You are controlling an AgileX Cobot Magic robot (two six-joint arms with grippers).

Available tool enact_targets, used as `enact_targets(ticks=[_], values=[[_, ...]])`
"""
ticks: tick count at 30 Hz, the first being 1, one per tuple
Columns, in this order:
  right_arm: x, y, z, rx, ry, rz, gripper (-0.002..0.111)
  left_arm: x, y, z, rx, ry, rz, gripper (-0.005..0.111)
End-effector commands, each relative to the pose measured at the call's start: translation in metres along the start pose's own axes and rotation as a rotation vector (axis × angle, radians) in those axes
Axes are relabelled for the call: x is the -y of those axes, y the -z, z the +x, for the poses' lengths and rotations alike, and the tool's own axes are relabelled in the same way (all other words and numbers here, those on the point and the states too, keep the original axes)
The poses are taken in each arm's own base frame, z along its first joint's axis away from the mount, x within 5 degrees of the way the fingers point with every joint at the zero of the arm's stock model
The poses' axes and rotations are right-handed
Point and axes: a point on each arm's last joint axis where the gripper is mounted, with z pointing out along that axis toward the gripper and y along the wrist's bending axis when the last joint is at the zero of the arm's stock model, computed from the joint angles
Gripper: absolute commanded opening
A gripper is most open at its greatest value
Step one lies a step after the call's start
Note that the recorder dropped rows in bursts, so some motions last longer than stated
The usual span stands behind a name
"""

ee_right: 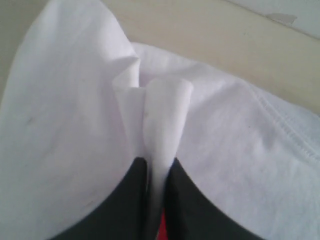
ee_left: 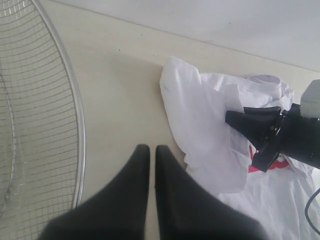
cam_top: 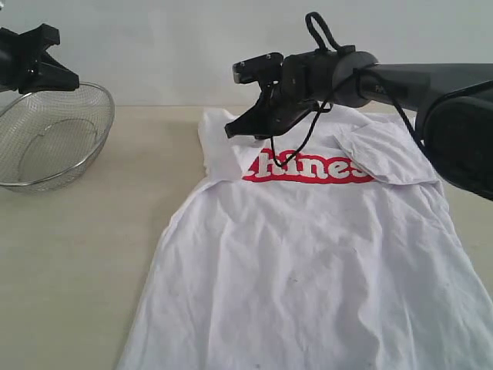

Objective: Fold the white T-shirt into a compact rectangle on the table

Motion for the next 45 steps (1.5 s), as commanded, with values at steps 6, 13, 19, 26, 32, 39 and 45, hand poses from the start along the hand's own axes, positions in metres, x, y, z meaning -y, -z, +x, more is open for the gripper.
enact_targets(ticks=[6, 13, 19, 26, 32, 39, 45], values=[[0.002, 0.008, -0.002, -0.034, -0.012, -0.005, 0.061, 0.004, 0.002, -0.002, 0.014, -0.004, 0.007, 0.004], [0.0, 0.044, -0.019, -0.059, -0.013, -0.013, 0.045, 0.01, 0.002, 0.002, -0.024, 0.012, 0.074, 0.004], [-0.007, 0.062, -0.025, -0.087, -0.129, -0.085, 0.006, 0.076, -0.026, 0.025, -0.183, -0.135, 0.227, 0.004], [0.0, 0.08, -0.027, -0.107, -0.163, -0.055, 0.0, 0.122, -0.08, 0.056, -0.25, -0.206, 0.246, 0.004], [0.033, 0.089, 0.0, -0.15, -0.242, -0.013, 0.0, 0.117, -0.116, 0.079, -0.316, -0.166, 0.245, 0.004], [0.043, 0.113, 0.041, -0.131, -0.265, 0.022, 0.0, 0.122, -0.144, 0.102, -0.361, -0.165, 0.232, 0.004], [0.035, 0.141, 0.071, -0.107, -0.324, 0.012, 0.0, 0.125, -0.158, 0.109, -0.329, -0.205, 0.158, 0.004]])
